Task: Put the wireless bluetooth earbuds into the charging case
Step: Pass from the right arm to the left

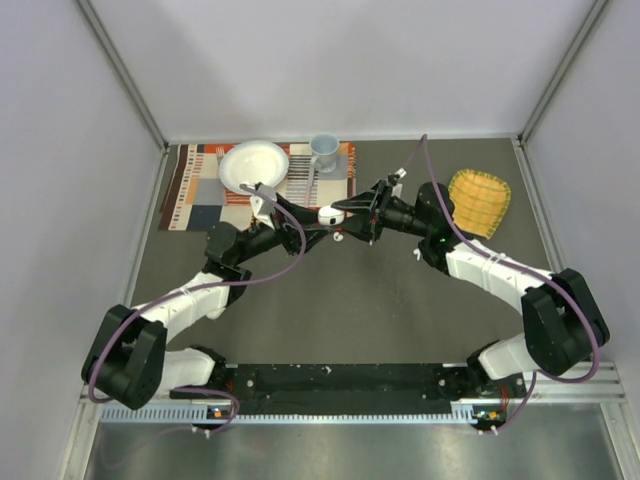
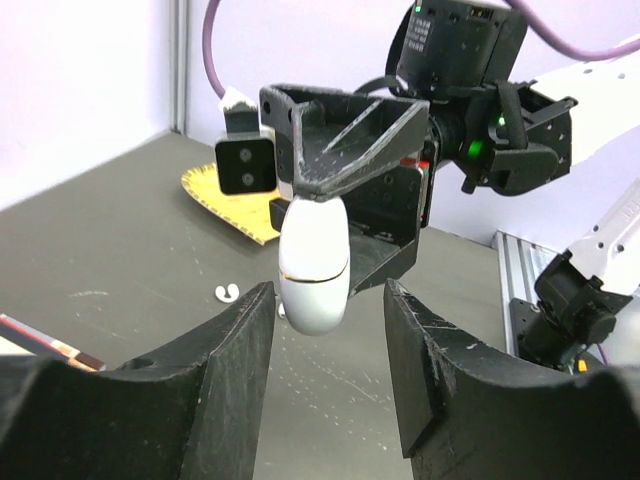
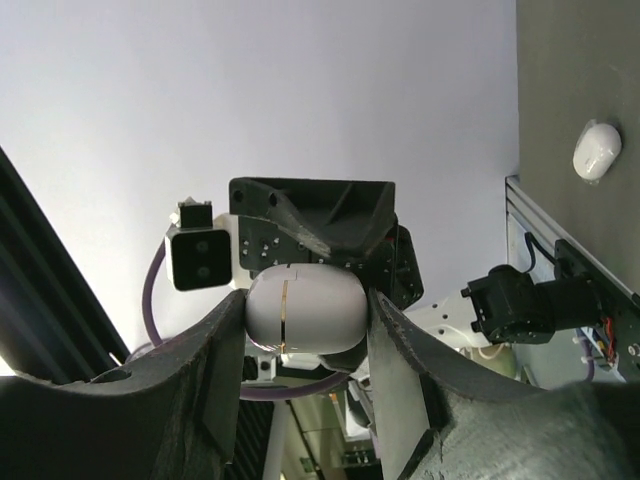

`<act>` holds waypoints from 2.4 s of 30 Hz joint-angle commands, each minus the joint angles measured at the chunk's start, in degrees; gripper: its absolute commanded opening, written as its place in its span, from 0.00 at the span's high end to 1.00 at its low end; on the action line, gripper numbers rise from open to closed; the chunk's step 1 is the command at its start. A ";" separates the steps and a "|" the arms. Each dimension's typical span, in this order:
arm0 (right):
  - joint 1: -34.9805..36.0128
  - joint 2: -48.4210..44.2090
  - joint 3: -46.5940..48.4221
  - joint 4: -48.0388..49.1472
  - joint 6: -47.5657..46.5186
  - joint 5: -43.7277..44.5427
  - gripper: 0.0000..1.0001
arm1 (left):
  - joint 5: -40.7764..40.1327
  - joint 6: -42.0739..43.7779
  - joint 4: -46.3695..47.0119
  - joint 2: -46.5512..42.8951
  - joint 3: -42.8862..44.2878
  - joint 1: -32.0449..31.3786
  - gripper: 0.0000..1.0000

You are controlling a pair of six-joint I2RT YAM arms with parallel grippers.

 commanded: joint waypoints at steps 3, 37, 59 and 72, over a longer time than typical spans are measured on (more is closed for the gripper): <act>0.50 0.70 -0.18 6.84 2.37 0.17 0.92 | -3.67 -2.22 13.22 -1.04 -1.47 -0.10 0.48; 0.59 1.67 -0.44 9.48 4.48 -0.89 0.91 | -4.55 0.51 10.41 3.44 2.84 -3.62 0.71; 0.85 1.76 -0.97 11.06 5.80 -0.71 0.90 | -5.78 2.00 8.48 4.15 4.07 -5.64 0.81; 1.03 1.76 -2.46 15.54 8.35 0.70 0.90 | -8.06 3.14 8.12 2.39 2.49 -5.64 0.61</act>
